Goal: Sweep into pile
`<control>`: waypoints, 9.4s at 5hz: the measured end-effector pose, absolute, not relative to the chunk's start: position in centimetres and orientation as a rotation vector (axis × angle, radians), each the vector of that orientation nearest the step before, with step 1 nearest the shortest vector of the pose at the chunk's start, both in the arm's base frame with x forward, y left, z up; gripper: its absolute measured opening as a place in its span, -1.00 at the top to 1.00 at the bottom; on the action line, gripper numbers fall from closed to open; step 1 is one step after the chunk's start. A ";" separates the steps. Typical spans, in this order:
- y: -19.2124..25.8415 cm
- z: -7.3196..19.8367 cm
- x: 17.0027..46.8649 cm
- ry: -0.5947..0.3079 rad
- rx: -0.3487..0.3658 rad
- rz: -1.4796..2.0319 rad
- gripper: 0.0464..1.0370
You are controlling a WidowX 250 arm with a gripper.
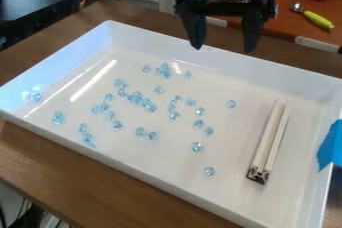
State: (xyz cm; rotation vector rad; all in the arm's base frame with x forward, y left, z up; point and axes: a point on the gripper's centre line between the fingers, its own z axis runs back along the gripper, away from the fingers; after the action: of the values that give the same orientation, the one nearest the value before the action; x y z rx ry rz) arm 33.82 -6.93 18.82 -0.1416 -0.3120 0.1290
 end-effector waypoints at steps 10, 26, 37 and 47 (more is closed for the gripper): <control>-13.8 11.2 33.3 -0.293 -0.053 0.185 -0.92; 9.4 12.9 27.7 -0.203 -0.140 0.122 0.34; -4.0 8.3 29.2 -0.317 -0.129 0.179 0.34; 8.8 13.8 30.9 -0.301 -0.131 0.087 0.34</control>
State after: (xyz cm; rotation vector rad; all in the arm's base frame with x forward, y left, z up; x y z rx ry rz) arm 30.92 8.76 13.84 -0.1314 -0.3006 0.0867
